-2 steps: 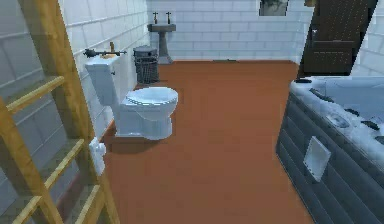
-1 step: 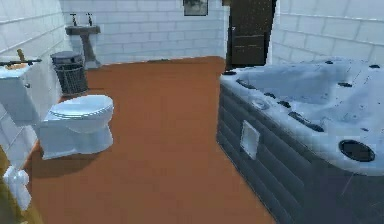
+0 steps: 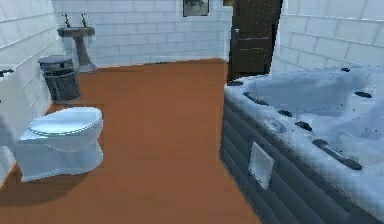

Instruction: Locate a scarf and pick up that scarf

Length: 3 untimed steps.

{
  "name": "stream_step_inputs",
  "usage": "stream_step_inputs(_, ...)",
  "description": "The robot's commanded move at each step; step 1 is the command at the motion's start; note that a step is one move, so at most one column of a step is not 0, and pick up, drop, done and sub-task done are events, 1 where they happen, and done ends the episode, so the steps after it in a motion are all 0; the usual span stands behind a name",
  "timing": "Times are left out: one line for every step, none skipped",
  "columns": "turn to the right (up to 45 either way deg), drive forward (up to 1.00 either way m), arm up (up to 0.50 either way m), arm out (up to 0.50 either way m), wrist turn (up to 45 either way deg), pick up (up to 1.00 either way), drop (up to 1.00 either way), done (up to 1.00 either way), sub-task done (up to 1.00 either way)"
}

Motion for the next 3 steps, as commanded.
stream_step_inputs(45.0, 0.00, 0.00, 0.00, 0.0, 0.00, 0.00, 0.00, 0.00)
stream_step_inputs(6.0, 0.00, 0.00, 0.00, 0.0, 0.00, 0.00, 0.00, 0.00)
stream_step_inputs(0.0, 0.35, 0.00, 0.00, 0.0, 0.00, 0.00, 0.00, 0.00)
